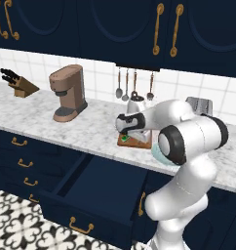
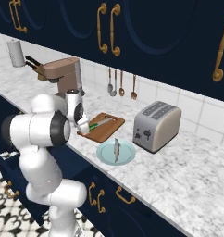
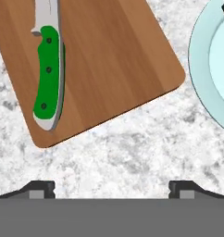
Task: Pick up the knife from the drawer and place it on the cutting board. Then place the meat from the plate to the cutting board.
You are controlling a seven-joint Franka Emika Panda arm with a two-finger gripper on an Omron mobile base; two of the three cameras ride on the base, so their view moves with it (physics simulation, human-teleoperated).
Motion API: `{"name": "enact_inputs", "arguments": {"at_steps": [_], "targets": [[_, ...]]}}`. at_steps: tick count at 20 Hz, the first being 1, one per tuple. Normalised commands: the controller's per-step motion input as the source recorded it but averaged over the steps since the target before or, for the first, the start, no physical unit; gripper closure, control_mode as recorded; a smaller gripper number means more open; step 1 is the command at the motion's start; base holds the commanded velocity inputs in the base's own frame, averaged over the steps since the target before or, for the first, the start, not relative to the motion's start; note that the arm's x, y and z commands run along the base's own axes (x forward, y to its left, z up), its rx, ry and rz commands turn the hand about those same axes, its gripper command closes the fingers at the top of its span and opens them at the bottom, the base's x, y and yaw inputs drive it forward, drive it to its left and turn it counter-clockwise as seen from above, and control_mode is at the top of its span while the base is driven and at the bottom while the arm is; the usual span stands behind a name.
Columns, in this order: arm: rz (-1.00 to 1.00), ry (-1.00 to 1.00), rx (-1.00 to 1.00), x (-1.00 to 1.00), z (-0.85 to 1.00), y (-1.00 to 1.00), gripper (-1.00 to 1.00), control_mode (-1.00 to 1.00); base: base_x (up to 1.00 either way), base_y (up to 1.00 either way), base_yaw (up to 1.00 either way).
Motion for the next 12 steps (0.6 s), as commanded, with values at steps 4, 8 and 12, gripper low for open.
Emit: {"name": "enact_inputs", "arguments": {"at_steps": [4,8,12], "targets": [[0.0,0.0,-0.01,-0.97,0.07,-0.52,-1.0,-1.0,0.0,0.0,0.0],[0.0,0.09,-0.11,-0.66,0.44,-0.6,-1.0,-1.0,0.0,0.0,0.0],[0.03,0.16,-0.12,-0.4,0.4,-0.61,-1.0,-1.0,0.0,0.0,0.0]]}}
